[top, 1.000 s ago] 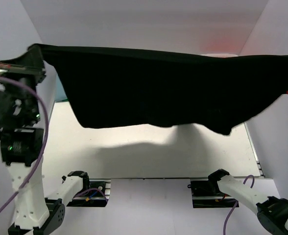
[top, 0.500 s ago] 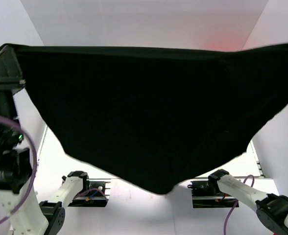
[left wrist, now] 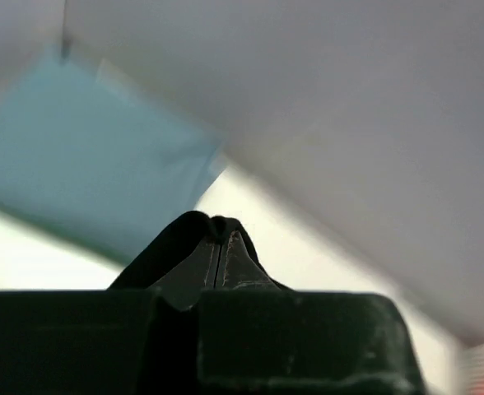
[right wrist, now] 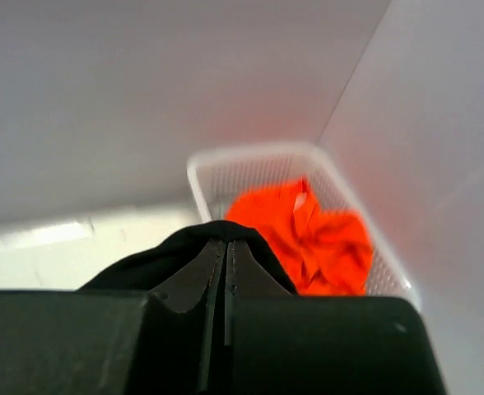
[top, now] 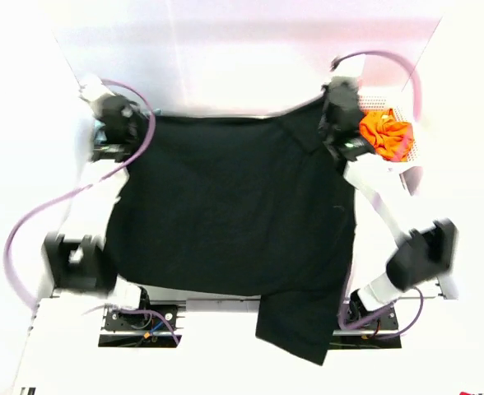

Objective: Fold and stack the t-shirts
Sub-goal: Flatten out the tshirt, then fold the flattened tshirt in 1/3 of the way

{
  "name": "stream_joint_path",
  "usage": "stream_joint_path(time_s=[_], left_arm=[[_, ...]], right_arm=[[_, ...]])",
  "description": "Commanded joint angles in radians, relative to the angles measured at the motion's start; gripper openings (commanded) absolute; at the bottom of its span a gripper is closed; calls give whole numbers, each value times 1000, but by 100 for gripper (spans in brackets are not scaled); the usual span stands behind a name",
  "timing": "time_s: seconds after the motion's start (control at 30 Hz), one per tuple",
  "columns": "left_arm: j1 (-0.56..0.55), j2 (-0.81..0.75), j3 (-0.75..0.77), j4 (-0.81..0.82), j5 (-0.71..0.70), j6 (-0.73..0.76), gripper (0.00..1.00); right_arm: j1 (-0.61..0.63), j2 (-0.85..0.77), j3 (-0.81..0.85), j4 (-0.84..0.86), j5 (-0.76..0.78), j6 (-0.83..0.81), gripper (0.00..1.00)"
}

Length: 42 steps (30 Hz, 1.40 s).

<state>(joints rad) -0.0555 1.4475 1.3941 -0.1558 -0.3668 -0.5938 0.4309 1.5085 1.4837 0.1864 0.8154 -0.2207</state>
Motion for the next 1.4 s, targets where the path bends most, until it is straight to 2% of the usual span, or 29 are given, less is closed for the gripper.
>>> stream_joint_path(time_s=[0.0, 0.03, 0.07, 0.1, 0.17, 0.33, 0.47, 0.63, 0.77, 0.8, 0.97, 1.2, 1.3, 1.37], left_arm=[[-3, 124, -72, 117, -4, 0, 0], [-3, 169, -72, 154, -21, 0, 0], [-3, 262, -72, 163, -30, 0, 0], [-3, 308, -57, 164, -31, 0, 0], [-3, 432, 25, 118, 5, 12, 0], [-3, 566, 118, 111, 38, 25, 0], [-3, 612, 132, 127, 51, 34, 0], [-3, 597, 167, 114, 51, 43, 0], [16, 524, 108, 105, 13, 43, 0], [16, 484, 92, 105, 2, 43, 0], [16, 389, -21, 117, -41, 94, 0], [16, 288, -104, 52, -77, 155, 0], [16, 243, -184, 52, -54, 178, 0], [16, 234, -219, 19, -26, 178, 0]], right_arm=[[-86, 41, 4, 58, -43, 101, 0], [-96, 123, -2, 61, -70, 118, 0], [-104, 148, -16, 64, -158, 119, 0], [-124, 172, -29, 77, -185, 116, 0], [-145, 260, -17, 35, -274, 141, 0], [-166, 378, 26, -42, -412, 165, 0], [-179, 406, 61, -133, -438, 201, 0], [-190, 380, 96, -321, -450, 282, 0], [-199, 332, 125, -484, -443, 365, 0], [-201, 305, 106, -542, -443, 369, 0], [-207, 150, -66, -590, -487, 412, 0], [-205, 6, -170, -807, -522, 455, 0], [-205, -62, -287, -811, -553, 481, 0], [-208, -90, -388, -782, -627, 498, 0]])
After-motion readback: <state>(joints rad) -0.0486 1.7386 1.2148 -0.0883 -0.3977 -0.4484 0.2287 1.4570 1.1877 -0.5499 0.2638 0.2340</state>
